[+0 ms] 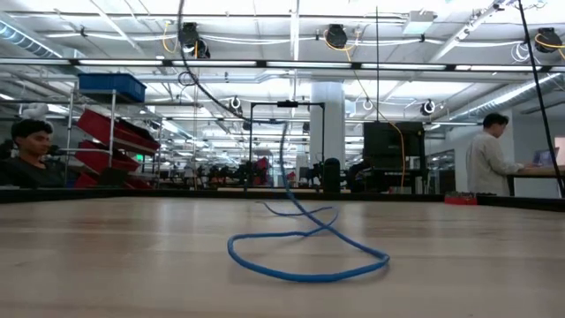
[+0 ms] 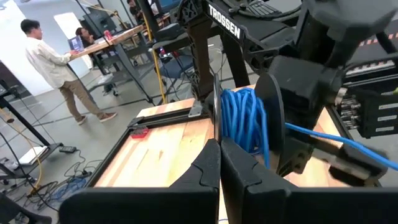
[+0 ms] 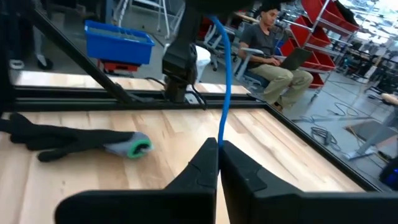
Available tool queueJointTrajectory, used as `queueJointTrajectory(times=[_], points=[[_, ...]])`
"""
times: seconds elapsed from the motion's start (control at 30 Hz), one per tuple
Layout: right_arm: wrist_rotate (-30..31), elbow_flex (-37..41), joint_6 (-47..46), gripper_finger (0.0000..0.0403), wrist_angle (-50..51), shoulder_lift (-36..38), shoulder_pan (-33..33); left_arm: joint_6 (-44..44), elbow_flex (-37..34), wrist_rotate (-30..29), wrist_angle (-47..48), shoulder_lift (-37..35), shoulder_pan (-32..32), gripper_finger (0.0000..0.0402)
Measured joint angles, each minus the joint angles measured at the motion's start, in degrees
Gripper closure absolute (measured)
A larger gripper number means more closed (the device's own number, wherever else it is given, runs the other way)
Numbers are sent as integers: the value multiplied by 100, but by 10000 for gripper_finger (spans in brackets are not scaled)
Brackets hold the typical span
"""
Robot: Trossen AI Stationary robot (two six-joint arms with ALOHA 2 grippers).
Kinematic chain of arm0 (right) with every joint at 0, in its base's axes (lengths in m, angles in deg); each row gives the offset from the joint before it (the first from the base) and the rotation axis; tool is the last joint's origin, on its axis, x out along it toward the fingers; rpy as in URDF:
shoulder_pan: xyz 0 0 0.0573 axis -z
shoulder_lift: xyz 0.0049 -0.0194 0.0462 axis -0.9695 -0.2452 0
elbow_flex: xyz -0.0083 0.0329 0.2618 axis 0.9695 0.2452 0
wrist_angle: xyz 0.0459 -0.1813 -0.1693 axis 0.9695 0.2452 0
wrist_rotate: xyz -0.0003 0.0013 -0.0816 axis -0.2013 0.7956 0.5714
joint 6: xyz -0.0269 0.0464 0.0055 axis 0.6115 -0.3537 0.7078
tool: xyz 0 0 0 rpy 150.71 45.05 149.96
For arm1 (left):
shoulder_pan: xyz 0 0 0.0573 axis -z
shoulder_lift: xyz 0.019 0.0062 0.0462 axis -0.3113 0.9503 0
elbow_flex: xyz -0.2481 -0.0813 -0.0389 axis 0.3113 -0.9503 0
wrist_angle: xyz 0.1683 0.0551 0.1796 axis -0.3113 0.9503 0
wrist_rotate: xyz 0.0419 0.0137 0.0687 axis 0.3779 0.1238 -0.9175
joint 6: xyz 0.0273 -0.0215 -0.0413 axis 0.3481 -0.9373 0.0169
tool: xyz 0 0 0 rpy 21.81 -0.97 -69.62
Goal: Coil cords
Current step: Uncoil the blue wire from the black spool
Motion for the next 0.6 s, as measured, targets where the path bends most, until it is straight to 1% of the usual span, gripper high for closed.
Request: queueJointTrajectory(times=[0.33, 0.6], points=[[-84, 0, 667, 402, -946, 0, -363, -82, -1, -237, 161, 0, -7, 401], [-59, 0, 1995, 403, -2469, 0, -579, -110, -2, -306, 343, 0, -7, 401]])
